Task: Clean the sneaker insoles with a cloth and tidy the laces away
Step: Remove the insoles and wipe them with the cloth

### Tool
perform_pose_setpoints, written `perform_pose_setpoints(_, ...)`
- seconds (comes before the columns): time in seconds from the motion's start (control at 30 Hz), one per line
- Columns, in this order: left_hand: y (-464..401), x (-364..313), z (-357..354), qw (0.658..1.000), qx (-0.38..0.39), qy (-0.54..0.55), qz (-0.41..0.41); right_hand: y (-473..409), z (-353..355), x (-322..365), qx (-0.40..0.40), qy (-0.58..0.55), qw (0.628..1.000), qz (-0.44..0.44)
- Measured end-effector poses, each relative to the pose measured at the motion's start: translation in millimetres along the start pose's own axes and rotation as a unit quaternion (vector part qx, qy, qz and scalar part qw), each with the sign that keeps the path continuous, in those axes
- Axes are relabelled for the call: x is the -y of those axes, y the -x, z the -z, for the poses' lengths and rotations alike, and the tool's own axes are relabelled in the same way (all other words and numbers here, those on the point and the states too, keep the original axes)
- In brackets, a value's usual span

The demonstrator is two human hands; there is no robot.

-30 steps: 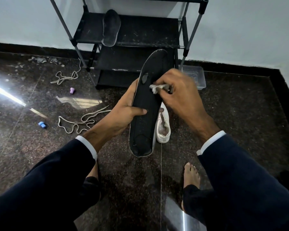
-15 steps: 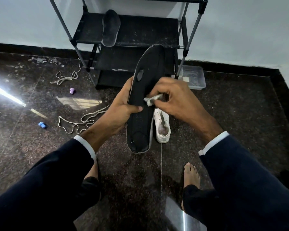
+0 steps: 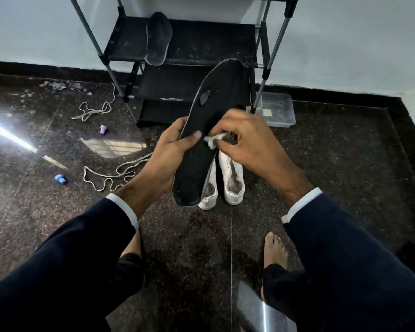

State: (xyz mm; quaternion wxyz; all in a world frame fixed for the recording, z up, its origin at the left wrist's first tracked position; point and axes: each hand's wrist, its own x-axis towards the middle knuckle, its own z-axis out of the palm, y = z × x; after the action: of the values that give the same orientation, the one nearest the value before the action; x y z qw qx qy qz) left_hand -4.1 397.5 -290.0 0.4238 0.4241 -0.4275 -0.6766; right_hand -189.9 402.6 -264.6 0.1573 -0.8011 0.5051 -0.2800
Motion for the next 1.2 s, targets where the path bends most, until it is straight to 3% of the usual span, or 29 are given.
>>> perform_pose_setpoints(0.13, 7, -6, -10, 0.989, 0.040, 0.133, 0.052, 1, -1, 1, -0.118, 0.014, 0.992, -0.034)
perform_pose_setpoints(0.27, 6, -4, -6, 0.977, 0.038, 0.187, 0.091, 1, -6, 14, 0.018, -0.039, 0.999, 0.026)
perform_pose_setpoints(0.33, 8, -6, -6, 0.974, 0.030, 0.196, 0.112, -1, -5, 14, 0.042, -0.031, 0.998, 0.034)
perform_pose_setpoints(0.5, 10, -9, -11, 0.973, 0.041, 0.207, 0.089, 0, 1, 9, -0.116, 0.023, 0.993, -0.008)
perform_pose_setpoints(0.67, 11, -9, -7, 0.969, 0.046, 0.218, 0.103, -1, 1, 17, 0.086, -0.037, 0.994, 0.051)
perform_pose_setpoints(0.87, 15, -9, -18, 0.969, 0.061, 0.210, 0.116, 1, -2, 15, -0.122, 0.012, 0.992, 0.001)
perform_pose_setpoints(0.9, 15, -9, -18, 0.966, 0.064, 0.217, 0.127, 1, -4, 18, -0.106, -0.005, 0.994, 0.010)
perform_pose_setpoints(1.0, 14, -8, -14, 0.957, 0.057, 0.233, 0.161, 0, -12, 28, 0.040, -0.052, 0.996, 0.065)
perform_pose_setpoints(1.07, 13, -8, -13, 0.957, 0.053, 0.235, 0.159, -2, -10, 26, 0.072, -0.048, 0.994, 0.071)
perform_pose_setpoints(1.2, 15, -5, -19, 0.960, 0.073, 0.240, 0.127, 0, -2, 15, -0.067, 0.015, 0.997, 0.025)
